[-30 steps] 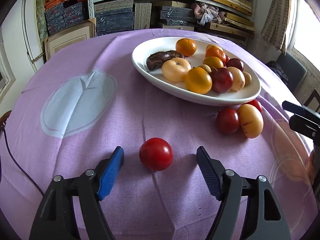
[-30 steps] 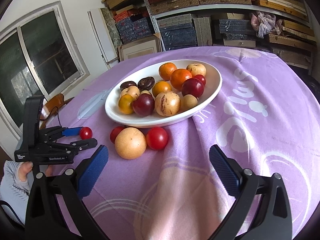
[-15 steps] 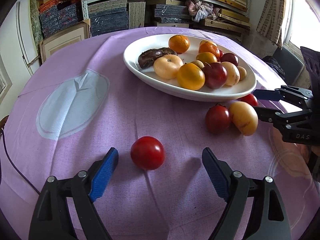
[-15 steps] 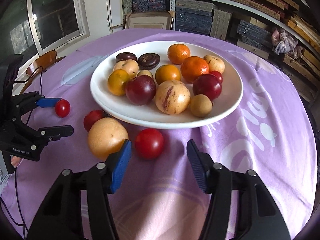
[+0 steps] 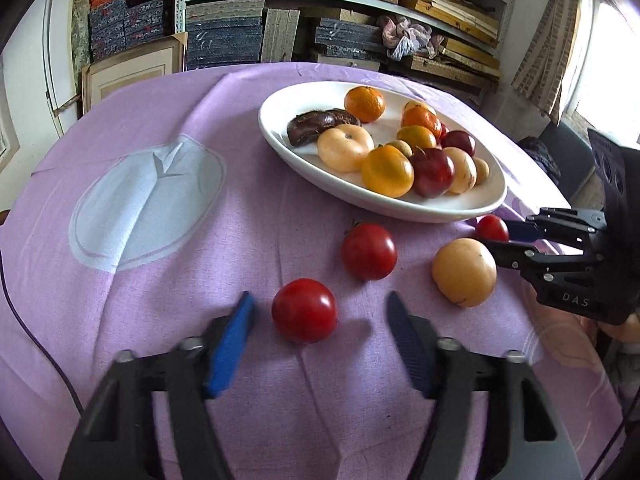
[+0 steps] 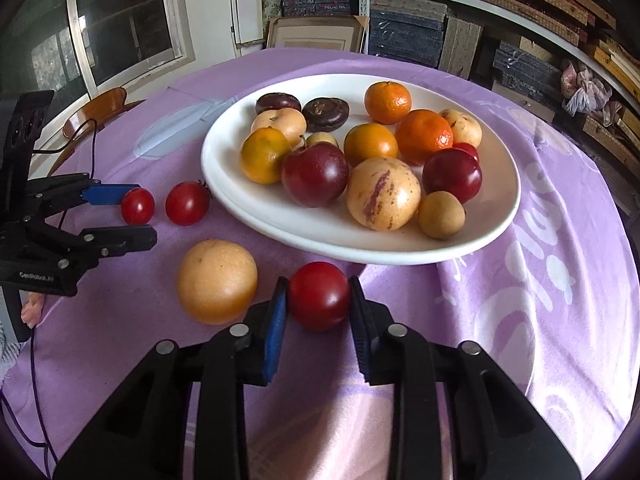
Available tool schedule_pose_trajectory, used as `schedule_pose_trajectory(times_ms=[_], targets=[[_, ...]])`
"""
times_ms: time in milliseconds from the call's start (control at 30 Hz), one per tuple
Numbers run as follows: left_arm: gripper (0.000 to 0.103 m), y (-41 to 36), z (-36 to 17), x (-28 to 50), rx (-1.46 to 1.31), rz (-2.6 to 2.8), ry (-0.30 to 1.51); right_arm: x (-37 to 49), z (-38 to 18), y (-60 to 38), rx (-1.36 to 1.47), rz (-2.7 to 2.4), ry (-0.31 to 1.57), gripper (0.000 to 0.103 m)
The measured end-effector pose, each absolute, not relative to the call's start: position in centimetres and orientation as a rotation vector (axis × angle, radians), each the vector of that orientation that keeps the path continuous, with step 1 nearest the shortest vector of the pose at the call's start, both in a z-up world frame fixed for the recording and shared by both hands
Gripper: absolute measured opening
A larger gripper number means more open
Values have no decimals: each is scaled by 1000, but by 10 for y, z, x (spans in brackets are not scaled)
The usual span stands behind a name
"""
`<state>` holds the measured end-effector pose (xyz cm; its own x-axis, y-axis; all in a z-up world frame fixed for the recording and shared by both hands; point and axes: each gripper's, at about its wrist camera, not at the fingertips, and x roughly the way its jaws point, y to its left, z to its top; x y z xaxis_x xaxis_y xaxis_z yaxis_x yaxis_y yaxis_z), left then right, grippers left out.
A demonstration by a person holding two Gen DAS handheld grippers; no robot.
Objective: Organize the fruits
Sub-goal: 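Grasp a red tomato with the left tool while the right tool grasps another red tomato, then place both red tomatoes on the white plate and open both tools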
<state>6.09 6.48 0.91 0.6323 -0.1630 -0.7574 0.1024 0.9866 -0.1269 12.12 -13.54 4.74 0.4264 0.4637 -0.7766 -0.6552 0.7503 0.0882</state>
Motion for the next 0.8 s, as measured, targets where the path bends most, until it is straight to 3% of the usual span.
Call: schedule_pose_trajectory(times_ms=[100,167,467,800], targets=[[33,65,10,61,-80,-160,873,117,48,-141,-208,716,887,29],[30,64,11,60,-79,-163,873,117,48,-144,-195,718,894,29],[30,60,25,45,-76,-163,786,92,60,-173,-124,700,843,28],[30,45,112,67,-27,-128,638,77,169,-215,-48,638,606,28]])
